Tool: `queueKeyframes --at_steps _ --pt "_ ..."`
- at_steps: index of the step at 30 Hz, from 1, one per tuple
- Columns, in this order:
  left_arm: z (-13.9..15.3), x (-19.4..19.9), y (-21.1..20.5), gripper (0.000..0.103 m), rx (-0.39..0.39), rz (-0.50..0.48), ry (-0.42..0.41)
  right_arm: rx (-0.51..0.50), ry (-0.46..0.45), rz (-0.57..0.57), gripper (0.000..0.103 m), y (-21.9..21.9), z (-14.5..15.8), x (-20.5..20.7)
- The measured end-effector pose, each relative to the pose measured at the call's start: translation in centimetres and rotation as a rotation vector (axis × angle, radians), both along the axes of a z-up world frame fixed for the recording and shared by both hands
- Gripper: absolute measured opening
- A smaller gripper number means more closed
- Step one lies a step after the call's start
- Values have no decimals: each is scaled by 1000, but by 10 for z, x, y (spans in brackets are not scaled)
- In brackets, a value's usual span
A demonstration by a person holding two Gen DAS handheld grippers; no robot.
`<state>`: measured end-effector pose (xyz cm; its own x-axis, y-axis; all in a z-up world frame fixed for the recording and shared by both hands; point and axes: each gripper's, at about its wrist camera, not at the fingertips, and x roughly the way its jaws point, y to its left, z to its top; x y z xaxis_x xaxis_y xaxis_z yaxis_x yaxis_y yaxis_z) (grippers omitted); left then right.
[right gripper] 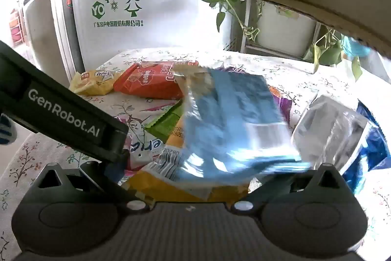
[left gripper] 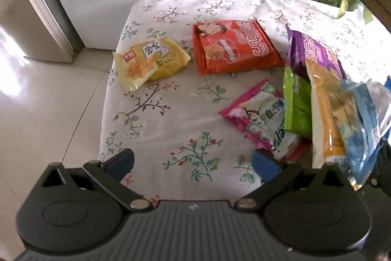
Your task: Organize snacks
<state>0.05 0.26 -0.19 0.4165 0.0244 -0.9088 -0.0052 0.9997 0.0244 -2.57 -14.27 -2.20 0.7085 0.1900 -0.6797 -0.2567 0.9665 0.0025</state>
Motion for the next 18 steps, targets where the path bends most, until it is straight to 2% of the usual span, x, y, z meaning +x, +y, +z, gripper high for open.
queueKeyframes --at_steps 10,18 --pt "22 -5 10 102 -6 37 -73 1 -2 -2 103 -1 2 -2" --pt "45 -14 10 102 -34 20 -138 0 -2 -1 103 0 2 -2"
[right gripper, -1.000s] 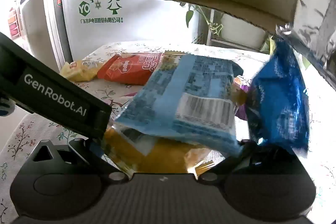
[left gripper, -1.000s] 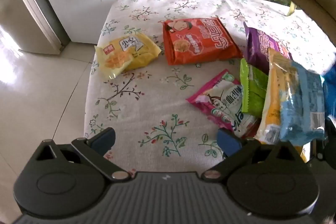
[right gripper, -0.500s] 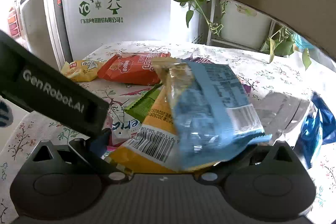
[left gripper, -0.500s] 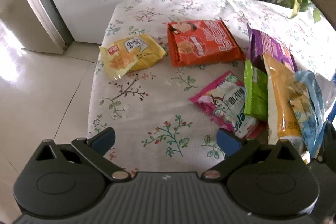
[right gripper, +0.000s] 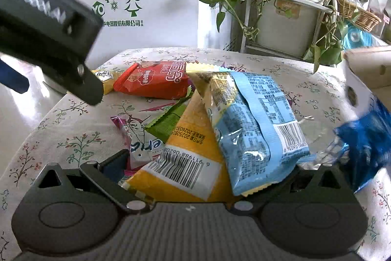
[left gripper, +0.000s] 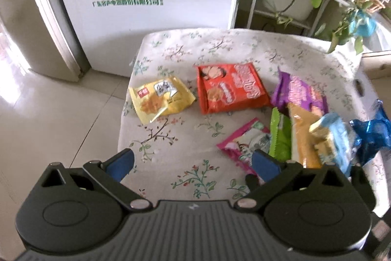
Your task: Organize snacks
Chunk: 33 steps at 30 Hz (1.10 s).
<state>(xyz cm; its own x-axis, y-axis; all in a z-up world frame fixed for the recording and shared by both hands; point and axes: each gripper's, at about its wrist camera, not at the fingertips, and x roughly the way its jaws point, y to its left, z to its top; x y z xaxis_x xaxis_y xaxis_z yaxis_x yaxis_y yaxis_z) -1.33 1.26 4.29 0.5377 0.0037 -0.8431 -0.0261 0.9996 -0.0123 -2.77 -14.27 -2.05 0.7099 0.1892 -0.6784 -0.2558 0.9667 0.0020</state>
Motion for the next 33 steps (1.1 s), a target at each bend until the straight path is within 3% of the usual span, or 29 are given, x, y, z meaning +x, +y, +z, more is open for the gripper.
queueKeyframes --at_steps 8,22,33 --pt "18 -12 -7 102 -13 -20 -52 1 -1 16 103 0 0 -1" --pt "34 -30 -5 102 -70 -27 -67 -2 -1 17 103 0 0 0" --pt "38 -36 -10 102 -60 -42 -60 -2 -1 17 103 0 0 0"
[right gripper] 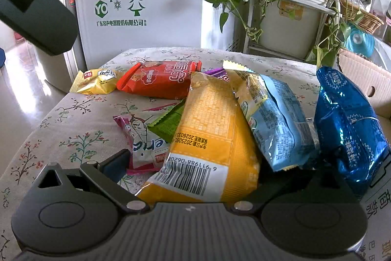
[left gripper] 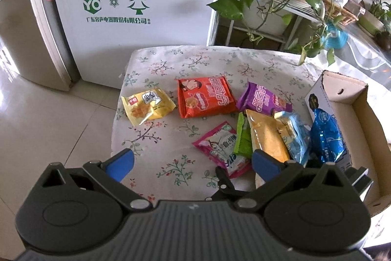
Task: Organize snacks
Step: 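Position the right tool over the dark blue foil bag beside the box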
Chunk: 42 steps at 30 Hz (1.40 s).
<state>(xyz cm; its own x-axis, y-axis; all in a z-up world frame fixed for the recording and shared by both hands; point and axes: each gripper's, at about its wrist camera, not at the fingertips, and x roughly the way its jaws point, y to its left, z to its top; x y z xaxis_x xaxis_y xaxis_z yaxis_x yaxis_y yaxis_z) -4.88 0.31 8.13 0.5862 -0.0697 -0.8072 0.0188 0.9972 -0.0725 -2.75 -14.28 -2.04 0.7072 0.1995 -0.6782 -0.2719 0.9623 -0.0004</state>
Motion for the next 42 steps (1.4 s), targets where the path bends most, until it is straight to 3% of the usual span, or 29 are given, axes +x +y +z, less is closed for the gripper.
queueKeyframes --at_steps 8,12,17,20,23,26,30,35,39,42 --pt "-5 3 -6 102 -39 -27 34 -16 27 -25 103 3 4 -4" --pt "1 1 -9 102 -26 -33 3 -45 205 -90 103 6 18 -3" --pt "10 1 1 102 -68 -13 -10 -102 422 -14 103 15 31 -2" --pt "18 1 2 102 -18 -9 -32 -59 477 -65 103 7 39 -8" --pt "28 -4 3 102 55 -6 -86 -4 463 -121 103 -7 56 -13" --pt "38 -5 11 102 43 15 -125 11 389 -180 103 -21 75 -17" --pt "39 5 20 102 -19 34 -66 8 346 -224 103 -37 94 -11" --pt "24 13 10 102 66 -11 5 -1 348 -253 103 -47 112 4" --pt "9 12 1 102 111 5 31 42 373 -268 103 -51 111 12" --pt "1 14 -3 102 151 14 48 2 388 -283 103 -47 105 11"
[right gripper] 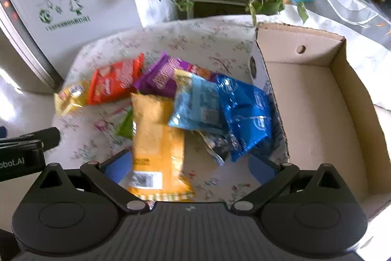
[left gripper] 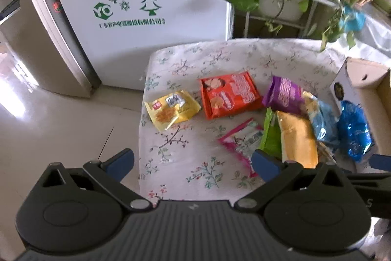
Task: Organize snacks
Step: 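Position the right tool over the dark blue foil bag beside the box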
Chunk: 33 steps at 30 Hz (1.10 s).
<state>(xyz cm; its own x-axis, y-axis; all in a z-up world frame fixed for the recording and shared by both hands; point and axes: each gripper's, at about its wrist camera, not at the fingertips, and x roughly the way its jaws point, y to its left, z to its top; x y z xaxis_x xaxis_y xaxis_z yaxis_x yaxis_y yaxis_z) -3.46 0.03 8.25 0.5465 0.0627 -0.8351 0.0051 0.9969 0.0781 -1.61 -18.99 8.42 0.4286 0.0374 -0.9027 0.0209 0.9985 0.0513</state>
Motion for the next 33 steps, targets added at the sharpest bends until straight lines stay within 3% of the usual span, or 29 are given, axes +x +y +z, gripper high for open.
queueKeyframes --at_steps 15,33 --pt "-12 3 -4 102 2 21 23 -23 0 -78 103 -10 -3 4" --pt "-20 2 -11 101 19 11 42 -37 14 -79 103 -10 -5 4"
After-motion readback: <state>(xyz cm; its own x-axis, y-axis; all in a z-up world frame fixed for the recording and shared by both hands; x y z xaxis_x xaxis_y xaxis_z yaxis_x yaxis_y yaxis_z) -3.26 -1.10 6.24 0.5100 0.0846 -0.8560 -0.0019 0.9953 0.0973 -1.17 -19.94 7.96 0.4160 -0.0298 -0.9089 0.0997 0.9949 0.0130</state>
